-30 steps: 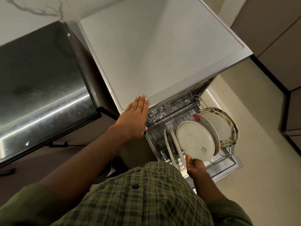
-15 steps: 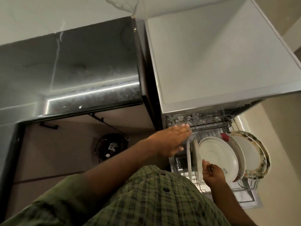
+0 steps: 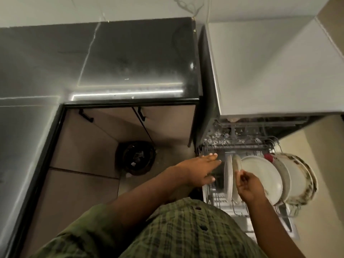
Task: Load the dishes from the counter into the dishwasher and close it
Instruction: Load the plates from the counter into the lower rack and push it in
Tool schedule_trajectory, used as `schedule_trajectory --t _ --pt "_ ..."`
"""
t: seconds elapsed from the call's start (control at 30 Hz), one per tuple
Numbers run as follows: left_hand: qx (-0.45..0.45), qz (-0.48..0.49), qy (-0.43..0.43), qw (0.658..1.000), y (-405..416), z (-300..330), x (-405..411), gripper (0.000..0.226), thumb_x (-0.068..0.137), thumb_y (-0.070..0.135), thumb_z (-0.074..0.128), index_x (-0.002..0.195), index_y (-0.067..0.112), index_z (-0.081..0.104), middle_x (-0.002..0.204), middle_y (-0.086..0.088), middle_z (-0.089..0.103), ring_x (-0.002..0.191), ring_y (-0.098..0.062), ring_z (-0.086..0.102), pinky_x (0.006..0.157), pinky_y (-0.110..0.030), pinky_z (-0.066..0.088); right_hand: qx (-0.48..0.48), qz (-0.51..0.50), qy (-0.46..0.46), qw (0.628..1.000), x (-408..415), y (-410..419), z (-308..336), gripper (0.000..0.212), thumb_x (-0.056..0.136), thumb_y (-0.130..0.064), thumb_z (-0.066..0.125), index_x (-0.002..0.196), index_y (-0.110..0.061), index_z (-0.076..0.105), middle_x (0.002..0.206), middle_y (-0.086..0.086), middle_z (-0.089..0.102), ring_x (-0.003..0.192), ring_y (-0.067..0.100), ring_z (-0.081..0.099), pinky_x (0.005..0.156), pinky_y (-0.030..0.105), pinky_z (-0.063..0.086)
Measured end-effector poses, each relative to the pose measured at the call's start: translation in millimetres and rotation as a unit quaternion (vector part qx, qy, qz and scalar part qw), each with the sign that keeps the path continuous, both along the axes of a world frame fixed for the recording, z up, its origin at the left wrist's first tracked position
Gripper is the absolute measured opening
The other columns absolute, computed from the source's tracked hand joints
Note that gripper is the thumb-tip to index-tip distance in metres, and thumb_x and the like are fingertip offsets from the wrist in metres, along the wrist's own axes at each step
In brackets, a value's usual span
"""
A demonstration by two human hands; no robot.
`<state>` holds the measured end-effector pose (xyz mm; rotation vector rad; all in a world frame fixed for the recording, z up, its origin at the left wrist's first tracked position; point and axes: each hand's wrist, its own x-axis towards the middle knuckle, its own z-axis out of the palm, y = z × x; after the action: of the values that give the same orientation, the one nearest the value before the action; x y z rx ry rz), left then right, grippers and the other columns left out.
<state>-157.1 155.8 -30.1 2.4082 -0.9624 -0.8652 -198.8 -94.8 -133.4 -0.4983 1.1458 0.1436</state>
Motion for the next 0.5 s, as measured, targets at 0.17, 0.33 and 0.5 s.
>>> schedule_trajectory --t 0.17,0.33,0.5 --pt "-0.026 -0.005 0.029 0.999 5.7 -11.1 -46.7 0.073 0.107 0.035 0.053 0.166 0.013 0.016 0.174 -0.01 0.007 0.16 -0.018 0.006 0.121 -0.022 0.004 -0.05 0.007 -0.014 0.999 -33.3 30.8 28.1 0.014 0.104 -0.01 0.055 0.098 -0.002 0.064 0.083 0.007 0.06 0.088 0.02 0.068 0.067 0.024 0.063" --pt "-0.022 -0.055 0.05 0.997 -10.7 -20.8 -87.6 0.071 0.107 0.034 0.053 0.165 0.011 0.019 0.173 -0.013 0.01 0.16 -0.02 0.009 0.125 -0.025 0.007 -0.067 -0.015 -0.003 0.998 -93.3 17.1 46.7 0.016 0.104 -0.008 0.055 0.092 -0.001 0.063 0.076 0.008 0.06 0.072 0.02 0.072 0.06 0.022 0.062" --pt "-0.013 -0.067 0.056 0.996 -34.1 -40.5 -120.0 0.071 0.106 0.038 0.054 0.165 0.014 0.022 0.173 -0.011 0.012 0.16 -0.019 0.01 0.125 -0.026 0.008 -0.063 -0.073 0.006 0.995 -134.7 -24.7 40.6 0.013 0.102 -0.008 0.057 0.093 0.0 0.063 0.082 0.007 0.06 0.065 0.02 0.076 0.057 0.023 0.062"
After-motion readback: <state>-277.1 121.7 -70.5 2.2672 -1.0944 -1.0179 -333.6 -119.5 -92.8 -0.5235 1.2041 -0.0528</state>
